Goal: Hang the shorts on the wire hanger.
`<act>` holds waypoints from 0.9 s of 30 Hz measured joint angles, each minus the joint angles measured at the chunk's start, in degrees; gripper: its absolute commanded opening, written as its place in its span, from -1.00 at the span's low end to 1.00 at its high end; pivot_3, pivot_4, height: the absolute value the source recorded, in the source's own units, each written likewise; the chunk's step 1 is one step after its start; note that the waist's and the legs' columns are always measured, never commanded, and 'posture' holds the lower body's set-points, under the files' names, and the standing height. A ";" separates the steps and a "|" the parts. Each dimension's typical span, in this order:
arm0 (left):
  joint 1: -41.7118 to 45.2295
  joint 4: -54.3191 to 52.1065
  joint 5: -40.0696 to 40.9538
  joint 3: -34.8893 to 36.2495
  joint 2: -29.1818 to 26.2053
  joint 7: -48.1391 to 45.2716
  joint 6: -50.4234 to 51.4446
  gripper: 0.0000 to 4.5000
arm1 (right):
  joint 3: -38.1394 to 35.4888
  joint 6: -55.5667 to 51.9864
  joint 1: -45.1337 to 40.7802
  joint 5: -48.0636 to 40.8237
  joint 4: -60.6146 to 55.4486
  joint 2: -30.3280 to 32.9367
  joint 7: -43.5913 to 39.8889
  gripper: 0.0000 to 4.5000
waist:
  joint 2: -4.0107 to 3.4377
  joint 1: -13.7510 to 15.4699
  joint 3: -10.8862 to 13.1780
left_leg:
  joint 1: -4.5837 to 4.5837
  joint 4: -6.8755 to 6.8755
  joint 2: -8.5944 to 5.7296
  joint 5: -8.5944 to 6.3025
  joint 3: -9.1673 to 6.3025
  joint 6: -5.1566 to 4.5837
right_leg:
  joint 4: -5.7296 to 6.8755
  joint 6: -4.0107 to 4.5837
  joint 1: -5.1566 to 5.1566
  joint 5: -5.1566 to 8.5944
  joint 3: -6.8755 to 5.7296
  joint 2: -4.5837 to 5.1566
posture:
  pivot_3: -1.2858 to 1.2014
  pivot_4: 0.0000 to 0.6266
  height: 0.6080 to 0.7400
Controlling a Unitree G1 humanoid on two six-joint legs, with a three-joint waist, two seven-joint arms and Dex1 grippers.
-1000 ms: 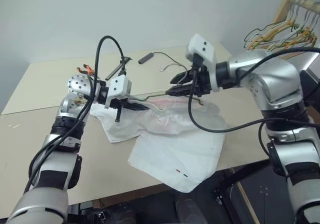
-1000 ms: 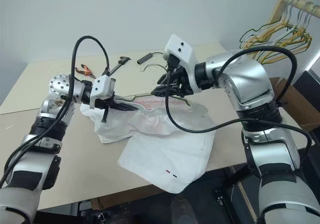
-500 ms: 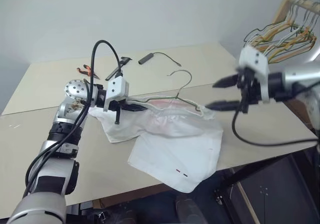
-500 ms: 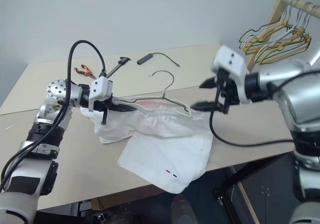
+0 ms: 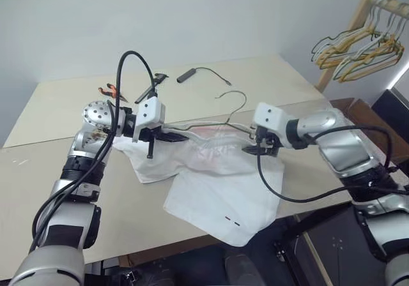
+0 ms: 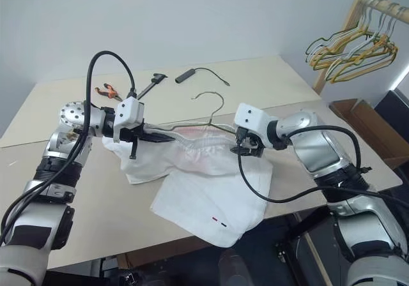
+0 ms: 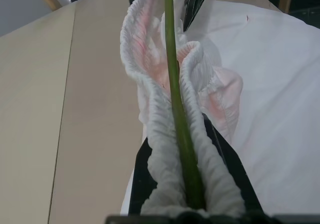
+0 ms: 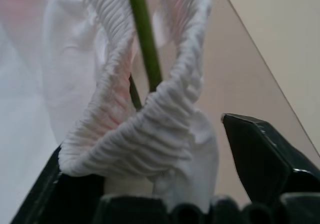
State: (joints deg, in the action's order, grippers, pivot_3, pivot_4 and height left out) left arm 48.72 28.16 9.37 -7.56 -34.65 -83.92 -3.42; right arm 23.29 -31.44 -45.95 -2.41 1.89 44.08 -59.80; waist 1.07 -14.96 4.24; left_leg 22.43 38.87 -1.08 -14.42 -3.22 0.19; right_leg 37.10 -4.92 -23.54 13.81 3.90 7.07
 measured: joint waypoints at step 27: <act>2.81 -2.09 7.01 5.34 1.98 5.46 6.15 -0.10 | -14.29 -15.50 11.33 -14.83 -13.23 4.21 -8.16 -1.00 | 0.00 1.29 -0.01 | -0.32 0.01 0.00 -0.03 -0.09 -0.03 | -0.29 -0.03 0.38 0.02 -0.08 0.02 | -0.11 -0.87 1.00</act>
State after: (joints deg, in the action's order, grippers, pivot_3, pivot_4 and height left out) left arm 51.52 26.06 16.37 -2.21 -32.68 -78.47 2.72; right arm 9.00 -46.94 -34.63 -17.25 -11.34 48.29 -67.95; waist 1.07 -13.67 4.24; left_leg 22.11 38.87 -1.08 -14.45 -3.31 0.16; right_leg 36.81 -4.95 -23.16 13.83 3.82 7.08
